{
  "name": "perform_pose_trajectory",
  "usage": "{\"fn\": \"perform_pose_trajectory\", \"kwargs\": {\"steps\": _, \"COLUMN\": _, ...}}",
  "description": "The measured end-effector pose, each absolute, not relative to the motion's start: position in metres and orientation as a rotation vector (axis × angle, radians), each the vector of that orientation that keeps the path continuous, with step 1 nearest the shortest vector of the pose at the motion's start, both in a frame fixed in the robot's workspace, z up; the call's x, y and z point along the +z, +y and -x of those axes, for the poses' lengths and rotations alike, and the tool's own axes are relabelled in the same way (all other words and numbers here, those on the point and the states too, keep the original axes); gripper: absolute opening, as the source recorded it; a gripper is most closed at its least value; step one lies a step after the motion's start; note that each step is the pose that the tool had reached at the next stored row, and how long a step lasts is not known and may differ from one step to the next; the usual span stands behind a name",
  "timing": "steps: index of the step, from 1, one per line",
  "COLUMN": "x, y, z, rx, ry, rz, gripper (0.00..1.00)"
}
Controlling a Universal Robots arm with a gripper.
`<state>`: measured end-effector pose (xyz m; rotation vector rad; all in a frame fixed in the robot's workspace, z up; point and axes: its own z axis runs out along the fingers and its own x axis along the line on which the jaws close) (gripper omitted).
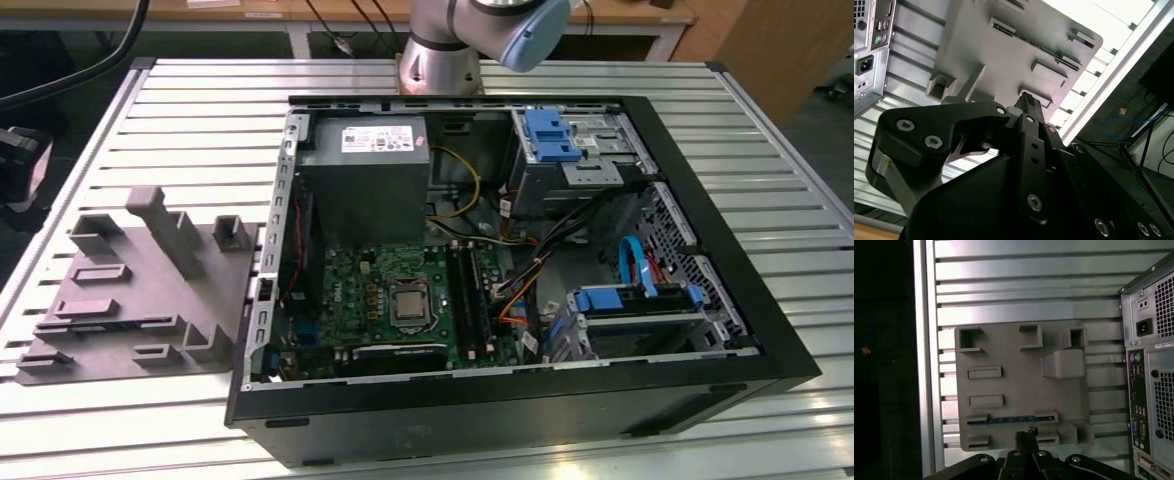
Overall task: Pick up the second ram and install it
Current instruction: 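Reach for the second ram, then pick up the second ram and move it above second insertion slot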
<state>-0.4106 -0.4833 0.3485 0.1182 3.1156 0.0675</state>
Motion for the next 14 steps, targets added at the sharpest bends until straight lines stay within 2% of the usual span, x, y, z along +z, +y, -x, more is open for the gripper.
{"fn": "perform_pose_trajectory", "kwargs": {"steps": 14, "x": 0.3484, "y": -0.4833, "z": 0.4108, "rx": 0.068, "ry": 3.116, "rz": -0.118, "gripper": 0.10}}
